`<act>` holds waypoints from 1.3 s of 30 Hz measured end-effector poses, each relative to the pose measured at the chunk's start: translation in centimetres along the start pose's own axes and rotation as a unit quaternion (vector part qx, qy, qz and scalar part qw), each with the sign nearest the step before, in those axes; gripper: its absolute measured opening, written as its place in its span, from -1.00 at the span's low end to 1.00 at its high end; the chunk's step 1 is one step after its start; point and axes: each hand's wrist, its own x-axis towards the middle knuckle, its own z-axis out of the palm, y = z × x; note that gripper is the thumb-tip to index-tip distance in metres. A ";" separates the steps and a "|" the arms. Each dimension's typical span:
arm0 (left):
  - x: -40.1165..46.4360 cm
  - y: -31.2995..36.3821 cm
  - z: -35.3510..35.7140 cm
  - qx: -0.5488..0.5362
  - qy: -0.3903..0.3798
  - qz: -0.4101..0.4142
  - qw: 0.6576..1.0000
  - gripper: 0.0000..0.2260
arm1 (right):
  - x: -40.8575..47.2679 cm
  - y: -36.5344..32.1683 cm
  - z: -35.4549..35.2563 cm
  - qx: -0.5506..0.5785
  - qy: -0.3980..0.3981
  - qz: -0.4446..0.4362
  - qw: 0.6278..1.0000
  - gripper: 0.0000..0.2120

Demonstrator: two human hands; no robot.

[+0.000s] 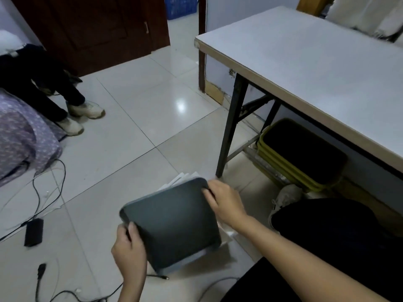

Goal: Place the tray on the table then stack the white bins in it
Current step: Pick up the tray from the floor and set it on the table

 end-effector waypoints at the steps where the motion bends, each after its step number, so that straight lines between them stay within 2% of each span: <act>1: 0.5 2.2 0.0 -0.015 0.007 0.010 1.000 -0.71 | 0.4 -0.3 -0.8 0.032 0.025 0.012 0.999 -0.75; 3: 2.2 7.0 0.5 -0.055 -0.003 0.019 0.998 -0.71 | 1.2 -1.1 -3.1 0.109 0.073 0.038 0.991 -0.76; 6: 5.6 14.6 1.6 -0.098 -0.026 0.030 0.994 -0.71 | 1.7 -1.5 -7.1 0.194 0.102 0.064 0.974 -0.79; 9: 9.4 22.5 2.6 -0.118 -0.048 0.040 0.991 -0.73 | 1.9 -0.9 -11.6 0.196 0.128 0.070 0.970 -0.71; 12: 11.2 31.3 3.7 -0.153 -0.123 0.072 0.978 -0.70 | 2.8 -0.4 -17.4 0.199 0.199 0.090 0.955 -0.68; 15: 9.9 39.8 4.5 -0.191 -0.231 0.124 0.946 -0.87 | 3.4 -0.2 -24.6 0.207 0.257 0.114 0.937 -0.62; 20: 3.8 50.4 5.2 -0.185 -0.335 0.247 0.890 -0.68 | 2.7 0.6 -37.0 0.233 0.328 0.164 0.900 -0.51; 22: 0.9 53.7 5.7 -0.178 -0.366 0.270 0.873 -0.69 | 1.4 1.6 -41.5 0.238 0.357 0.179 0.885 -0.51; 26: -4.6 59.5 7.3 -0.142 -0.466 0.293 0.823 -0.80 | -3.1 4.8 -48.7 0.237 0.380 0.240 0.861 -0.63; 31: -13.4 64.0 10.5 -0.065 -0.535 0.328 0.776 -0.82 | -10.7 9.3 -54.5 0.242 0.435 0.301 0.813 -0.71; 34: -18.4 65.2 12.7 -0.046 -0.532 0.326 0.780 -0.78 | -15.1 11.6 -56.2 0.248 0.454 0.354 0.779 -0.85; 37: -22.9 64.3 15.3 -0.050 -0.550 0.286 0.783 -0.87 | -18.7 14.1 -56.2 0.211 0.465 0.433 0.743 -0.67; 39: -24.9 62.7 17.7 -0.062 -0.592 0.228 0.770 -0.86 | -20.6 15.9 -54.9 0.220 0.462 0.463 0.723 -0.67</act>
